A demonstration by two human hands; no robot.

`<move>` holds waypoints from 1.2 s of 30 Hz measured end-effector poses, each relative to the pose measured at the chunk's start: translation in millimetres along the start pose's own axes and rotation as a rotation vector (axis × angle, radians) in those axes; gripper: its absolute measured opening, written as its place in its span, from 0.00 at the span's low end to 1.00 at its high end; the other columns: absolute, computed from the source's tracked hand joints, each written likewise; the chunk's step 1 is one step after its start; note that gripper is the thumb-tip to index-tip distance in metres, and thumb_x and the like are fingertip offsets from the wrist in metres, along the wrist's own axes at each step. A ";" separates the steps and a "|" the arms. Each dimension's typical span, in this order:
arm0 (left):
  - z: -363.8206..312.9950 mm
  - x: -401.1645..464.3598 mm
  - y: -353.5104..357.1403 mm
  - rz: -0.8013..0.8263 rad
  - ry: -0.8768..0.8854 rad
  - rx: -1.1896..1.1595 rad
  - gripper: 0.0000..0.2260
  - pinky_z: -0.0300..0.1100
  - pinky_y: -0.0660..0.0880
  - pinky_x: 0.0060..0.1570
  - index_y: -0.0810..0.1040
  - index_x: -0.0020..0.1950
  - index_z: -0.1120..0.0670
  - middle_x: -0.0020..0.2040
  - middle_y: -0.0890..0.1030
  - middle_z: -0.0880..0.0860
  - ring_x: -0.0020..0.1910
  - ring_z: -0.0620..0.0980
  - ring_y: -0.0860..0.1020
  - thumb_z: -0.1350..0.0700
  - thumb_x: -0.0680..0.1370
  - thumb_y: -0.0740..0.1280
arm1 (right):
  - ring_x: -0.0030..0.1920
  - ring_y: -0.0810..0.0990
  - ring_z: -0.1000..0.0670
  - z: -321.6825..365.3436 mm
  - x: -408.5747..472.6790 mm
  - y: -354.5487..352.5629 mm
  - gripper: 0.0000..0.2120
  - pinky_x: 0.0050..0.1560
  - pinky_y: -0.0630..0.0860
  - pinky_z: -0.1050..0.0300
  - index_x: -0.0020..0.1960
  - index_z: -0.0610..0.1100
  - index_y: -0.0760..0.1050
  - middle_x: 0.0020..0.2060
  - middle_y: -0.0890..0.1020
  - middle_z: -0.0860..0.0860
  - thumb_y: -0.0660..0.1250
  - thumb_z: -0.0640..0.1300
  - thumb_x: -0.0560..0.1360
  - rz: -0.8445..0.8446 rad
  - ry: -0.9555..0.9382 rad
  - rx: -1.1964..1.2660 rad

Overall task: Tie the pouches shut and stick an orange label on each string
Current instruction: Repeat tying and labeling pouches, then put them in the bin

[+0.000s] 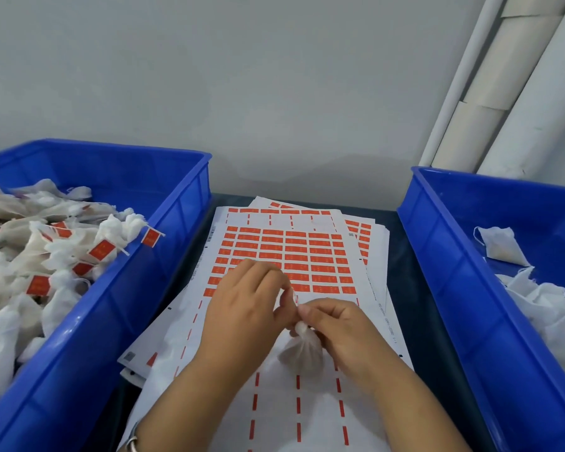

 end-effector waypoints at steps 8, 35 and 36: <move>56.5 21.0 5.1 0.159 -0.233 0.046 0.10 0.37 0.68 0.55 0.76 0.56 0.47 0.57 0.77 0.45 0.52 0.42 0.72 0.47 0.76 0.65 | 0.44 0.84 0.46 9.2 25.1 -4.5 0.09 0.49 0.81 0.52 0.39 0.65 0.82 0.40 0.85 0.56 0.70 0.50 0.73 -0.137 -0.024 0.163; 81.1 -20.5 90.1 0.619 -0.451 0.017 0.26 0.51 0.51 0.71 0.66 0.71 0.42 0.73 0.63 0.43 0.74 0.48 0.58 0.36 0.75 0.59 | 0.33 0.82 0.50 -38.0 40.7 -6.2 0.06 0.33 0.79 0.58 0.41 0.55 0.85 0.39 0.85 0.49 0.72 0.49 0.64 -0.159 0.098 0.531; 80.6 -20.6 88.9 0.612 -0.465 0.024 0.25 0.51 0.52 0.71 0.67 0.70 0.42 0.73 0.63 0.43 0.74 0.50 0.58 0.36 0.75 0.59 | 0.33 0.82 0.50 -38.1 40.4 -6.0 0.06 0.33 0.79 0.58 0.41 0.55 0.85 0.39 0.85 0.49 0.72 0.49 0.64 -0.159 0.099 0.527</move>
Point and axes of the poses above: each hand's wrist, its own x-axis towards the middle knuckle, its own y-axis out of the palm, z = x × y, the point moved 5 cm from there along x, towards the middle knuckle
